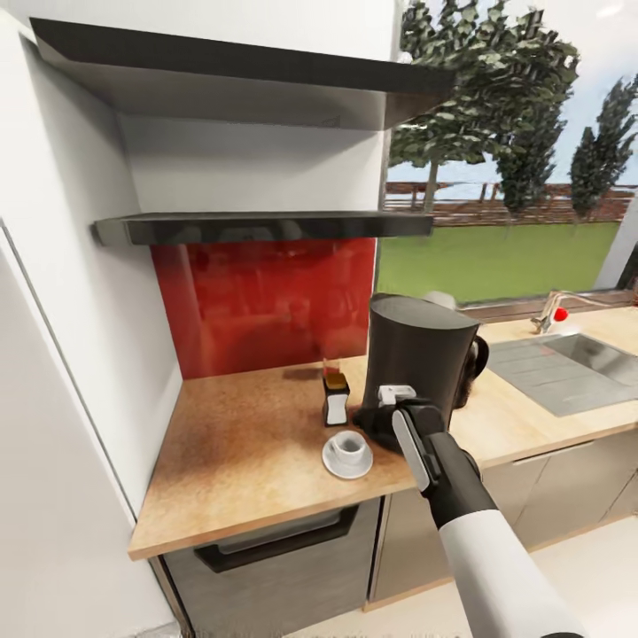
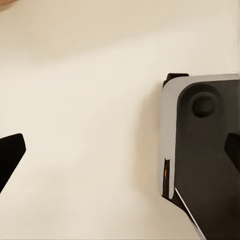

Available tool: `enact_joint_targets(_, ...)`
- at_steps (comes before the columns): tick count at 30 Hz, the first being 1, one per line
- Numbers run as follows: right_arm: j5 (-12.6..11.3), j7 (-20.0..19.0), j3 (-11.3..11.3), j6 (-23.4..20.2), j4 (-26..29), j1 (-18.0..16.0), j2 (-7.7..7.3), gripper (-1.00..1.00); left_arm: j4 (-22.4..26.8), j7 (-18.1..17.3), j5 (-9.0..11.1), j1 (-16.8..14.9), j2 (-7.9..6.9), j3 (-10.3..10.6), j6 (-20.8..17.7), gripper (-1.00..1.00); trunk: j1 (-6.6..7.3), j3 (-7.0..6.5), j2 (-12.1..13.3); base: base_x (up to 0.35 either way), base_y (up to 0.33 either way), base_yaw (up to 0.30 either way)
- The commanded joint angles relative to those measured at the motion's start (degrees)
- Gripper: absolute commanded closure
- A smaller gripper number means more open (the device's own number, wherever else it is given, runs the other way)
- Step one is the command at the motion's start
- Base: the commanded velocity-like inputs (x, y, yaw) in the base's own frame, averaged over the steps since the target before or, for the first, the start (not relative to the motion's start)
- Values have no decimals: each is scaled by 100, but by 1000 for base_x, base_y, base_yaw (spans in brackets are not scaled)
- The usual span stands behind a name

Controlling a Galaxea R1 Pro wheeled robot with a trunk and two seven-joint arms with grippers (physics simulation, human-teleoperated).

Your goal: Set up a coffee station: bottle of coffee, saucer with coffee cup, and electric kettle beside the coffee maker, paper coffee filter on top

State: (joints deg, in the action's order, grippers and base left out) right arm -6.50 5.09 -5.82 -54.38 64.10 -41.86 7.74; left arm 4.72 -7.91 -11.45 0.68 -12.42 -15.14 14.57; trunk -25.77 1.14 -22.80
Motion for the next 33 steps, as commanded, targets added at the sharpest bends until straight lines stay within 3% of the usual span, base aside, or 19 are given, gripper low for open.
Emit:
enact_joint_targets(1,-57,53,-7,-19,-2,-6,-1,-100,11,-22,-52,2,-1,-50,9,-100,-1,4,-12,-282,-188,0)
enact_joint_targets(8,-62,46,-7,-14,-25,-6,-6,-100,17,-22,-51,1,-3,-65,-3,-100,-1,-14,-12,-307,-89,0)
enact_joint_targets(14,-60,45,-7,-14,-31,-3,-9,-100,18,-19,-49,-2,-4,-76,-7,-100,-1,-15,-12,-311,140,-13)
enact_joint_targets(24,-54,37,-6,-19,-478,-4,-16,-100,20,-18,-42,-6,-6,-89,-3,-100,-1,-31,-12,-73,58,-234)
enact_joint_targets(30,-27,52,-7,36,-1408,-1,-46,-100,20,-20,-44,-5,-6,-85,7,-100,-1,-42,-12,-1,1,-261)
enact_joint_targets(33,-15,40,-7,495,-2104,-2,-94,-100,20,-21,-44,-6,-6,-78,10,-100,-1,-43,-12,0,0,-264)
